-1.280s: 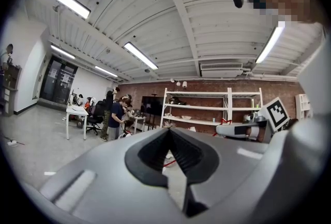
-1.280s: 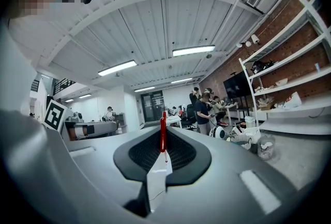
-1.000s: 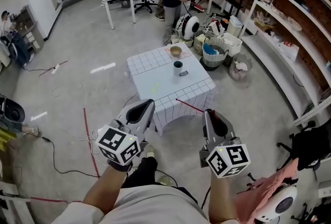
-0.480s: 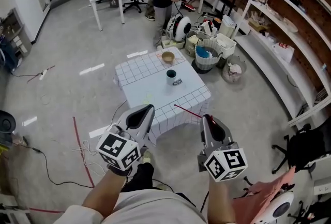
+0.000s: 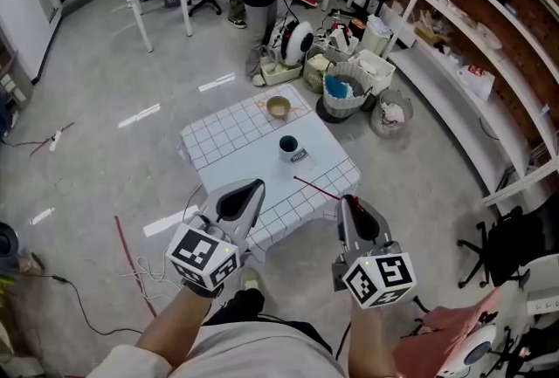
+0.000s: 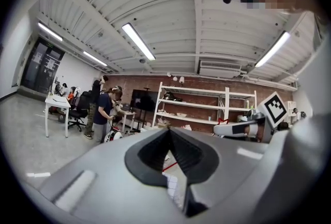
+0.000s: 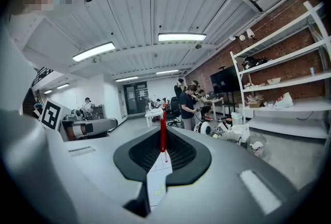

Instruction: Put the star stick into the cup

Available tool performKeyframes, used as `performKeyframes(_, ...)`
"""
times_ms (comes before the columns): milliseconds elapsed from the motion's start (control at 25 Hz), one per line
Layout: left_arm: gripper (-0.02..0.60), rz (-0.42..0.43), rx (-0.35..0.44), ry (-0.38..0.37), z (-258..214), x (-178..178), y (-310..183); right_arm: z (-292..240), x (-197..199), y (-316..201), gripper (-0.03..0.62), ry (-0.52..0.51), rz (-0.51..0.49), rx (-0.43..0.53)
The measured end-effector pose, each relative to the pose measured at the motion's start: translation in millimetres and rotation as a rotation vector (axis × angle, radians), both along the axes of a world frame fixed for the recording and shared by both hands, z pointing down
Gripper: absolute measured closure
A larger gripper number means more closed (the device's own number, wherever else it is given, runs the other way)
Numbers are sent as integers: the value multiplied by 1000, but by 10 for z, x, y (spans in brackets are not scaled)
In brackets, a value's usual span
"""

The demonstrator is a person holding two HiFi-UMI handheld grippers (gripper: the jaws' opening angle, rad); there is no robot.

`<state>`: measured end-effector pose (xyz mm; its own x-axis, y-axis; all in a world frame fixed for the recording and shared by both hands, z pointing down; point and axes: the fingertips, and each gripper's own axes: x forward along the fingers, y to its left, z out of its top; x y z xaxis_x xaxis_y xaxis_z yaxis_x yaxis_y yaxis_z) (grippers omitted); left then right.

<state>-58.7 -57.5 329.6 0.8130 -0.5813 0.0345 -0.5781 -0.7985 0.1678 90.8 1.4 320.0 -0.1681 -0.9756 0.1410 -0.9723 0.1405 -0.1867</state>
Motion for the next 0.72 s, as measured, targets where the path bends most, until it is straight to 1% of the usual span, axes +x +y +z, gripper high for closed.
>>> performKeyframes(200,575,36,12,8,106,34,-447,121,27,-415,565,23,48,-16)
performKeyframes(320,575,45,-1,10,194,84,-629,202,43,-591,563,35,60,-37)
performKeyframes(560,575,45,-26,-7,444,222,-988,444,128,-1009,565,46,56,-71)
performKeyframes(720,576,30,-45,-33,660,325,-1252,708,175,-1364,565,41,26,-107)
